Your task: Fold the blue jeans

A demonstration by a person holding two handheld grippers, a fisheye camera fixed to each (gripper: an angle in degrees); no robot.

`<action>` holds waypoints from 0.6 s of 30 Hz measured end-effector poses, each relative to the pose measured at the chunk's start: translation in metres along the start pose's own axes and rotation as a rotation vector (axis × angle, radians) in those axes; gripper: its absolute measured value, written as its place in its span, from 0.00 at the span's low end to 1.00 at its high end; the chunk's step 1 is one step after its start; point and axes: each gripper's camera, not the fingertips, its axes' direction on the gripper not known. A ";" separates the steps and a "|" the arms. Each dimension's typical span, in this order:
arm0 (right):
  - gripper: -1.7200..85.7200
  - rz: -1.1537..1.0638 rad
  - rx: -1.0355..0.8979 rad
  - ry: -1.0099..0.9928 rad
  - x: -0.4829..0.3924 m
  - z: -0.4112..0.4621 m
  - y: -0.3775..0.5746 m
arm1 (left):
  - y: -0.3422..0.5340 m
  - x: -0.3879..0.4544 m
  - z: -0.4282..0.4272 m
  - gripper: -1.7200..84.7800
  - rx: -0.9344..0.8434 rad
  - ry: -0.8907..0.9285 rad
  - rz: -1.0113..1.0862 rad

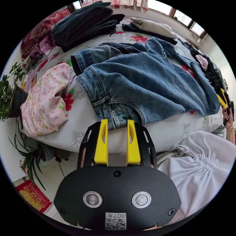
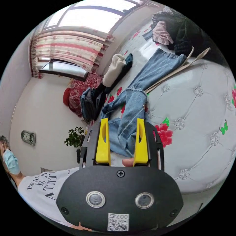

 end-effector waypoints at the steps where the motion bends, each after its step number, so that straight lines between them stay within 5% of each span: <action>1: 0.14 0.036 0.019 0.024 0.008 0.003 -0.005 | 0.000 0.000 0.000 0.15 0.004 0.003 -0.003; 8: 0.06 0.153 -0.255 0.033 0.026 0.085 -0.027 | -0.009 0.000 -0.009 0.08 -0.003 0.036 0.065; 14: 0.03 -0.186 0.084 0.133 -0.063 -0.039 -0.025 | 0.007 -0.023 -0.083 0.06 0.078 0.069 0.169; 18: 0.02 -0.269 0.232 0.439 -0.088 -0.164 0.002 | 0.033 -0.041 -0.115 0.06 0.042 0.087 0.238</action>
